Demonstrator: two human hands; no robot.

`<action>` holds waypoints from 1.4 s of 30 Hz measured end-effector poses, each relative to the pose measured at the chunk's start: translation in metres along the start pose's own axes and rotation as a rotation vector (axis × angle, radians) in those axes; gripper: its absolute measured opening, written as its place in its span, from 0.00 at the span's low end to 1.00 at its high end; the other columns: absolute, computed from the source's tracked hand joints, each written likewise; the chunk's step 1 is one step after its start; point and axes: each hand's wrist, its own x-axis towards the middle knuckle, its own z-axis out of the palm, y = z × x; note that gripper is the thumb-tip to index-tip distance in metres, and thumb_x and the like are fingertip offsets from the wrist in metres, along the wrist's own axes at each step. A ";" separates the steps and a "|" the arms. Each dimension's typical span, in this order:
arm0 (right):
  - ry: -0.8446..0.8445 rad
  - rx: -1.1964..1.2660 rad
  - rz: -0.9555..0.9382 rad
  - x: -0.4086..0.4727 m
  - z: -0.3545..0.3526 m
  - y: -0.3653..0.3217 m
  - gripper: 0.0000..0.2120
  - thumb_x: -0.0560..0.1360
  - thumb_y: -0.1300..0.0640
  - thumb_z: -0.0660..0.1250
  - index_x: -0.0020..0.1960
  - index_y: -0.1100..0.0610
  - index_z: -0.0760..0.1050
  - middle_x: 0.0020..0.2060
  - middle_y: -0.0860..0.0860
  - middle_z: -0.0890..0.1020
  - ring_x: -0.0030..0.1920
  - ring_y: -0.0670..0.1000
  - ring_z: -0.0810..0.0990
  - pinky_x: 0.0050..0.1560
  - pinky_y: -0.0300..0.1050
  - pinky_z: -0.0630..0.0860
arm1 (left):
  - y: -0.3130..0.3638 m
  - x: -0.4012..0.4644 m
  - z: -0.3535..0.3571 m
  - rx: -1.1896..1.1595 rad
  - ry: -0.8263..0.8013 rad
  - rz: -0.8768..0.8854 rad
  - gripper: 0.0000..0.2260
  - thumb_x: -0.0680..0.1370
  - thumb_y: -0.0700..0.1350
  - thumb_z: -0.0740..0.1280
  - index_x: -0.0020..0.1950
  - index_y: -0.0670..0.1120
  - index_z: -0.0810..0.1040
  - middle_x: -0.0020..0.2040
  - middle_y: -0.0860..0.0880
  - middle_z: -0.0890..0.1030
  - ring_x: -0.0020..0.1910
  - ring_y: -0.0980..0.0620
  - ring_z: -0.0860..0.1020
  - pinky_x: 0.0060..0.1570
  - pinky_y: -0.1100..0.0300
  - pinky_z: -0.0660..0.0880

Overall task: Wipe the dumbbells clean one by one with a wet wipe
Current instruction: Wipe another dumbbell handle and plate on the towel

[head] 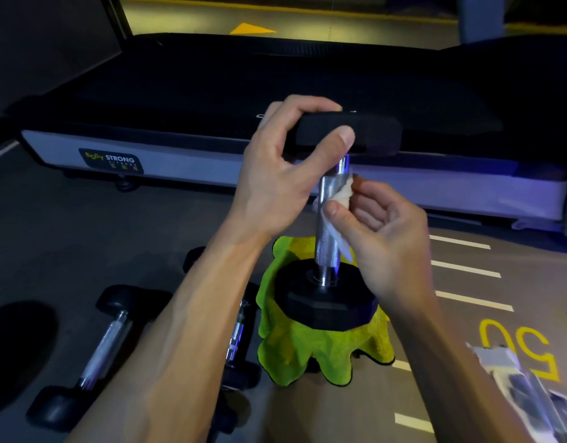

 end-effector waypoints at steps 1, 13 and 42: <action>-0.028 0.010 0.022 0.005 -0.001 0.002 0.19 0.76 0.63 0.77 0.65 0.62 0.79 0.56 0.54 0.87 0.58 0.47 0.87 0.65 0.44 0.80 | 0.000 0.001 0.000 -0.003 0.001 -0.010 0.12 0.79 0.53 0.71 0.61 0.52 0.80 0.60 0.46 0.80 0.59 0.58 0.79 0.60 0.62 0.75; -0.370 0.726 0.349 0.033 0.003 0.000 0.16 0.74 0.59 0.66 0.59 0.66 0.77 0.48 0.59 0.87 0.46 0.54 0.88 0.47 0.50 0.85 | -0.007 0.002 -0.006 -0.198 -0.054 -0.056 0.10 0.76 0.51 0.72 0.57 0.53 0.82 0.60 0.37 0.80 0.60 0.42 0.79 0.65 0.33 0.74; -0.056 -0.176 -0.036 0.011 0.012 -0.017 0.05 0.83 0.55 0.68 0.58 0.53 0.79 0.47 0.47 0.89 0.51 0.46 0.88 0.55 0.52 0.83 | 0.001 -0.005 -0.011 0.040 0.092 -0.138 0.12 0.80 0.52 0.75 0.63 0.54 0.83 0.60 0.54 0.82 0.61 0.61 0.79 0.62 0.66 0.74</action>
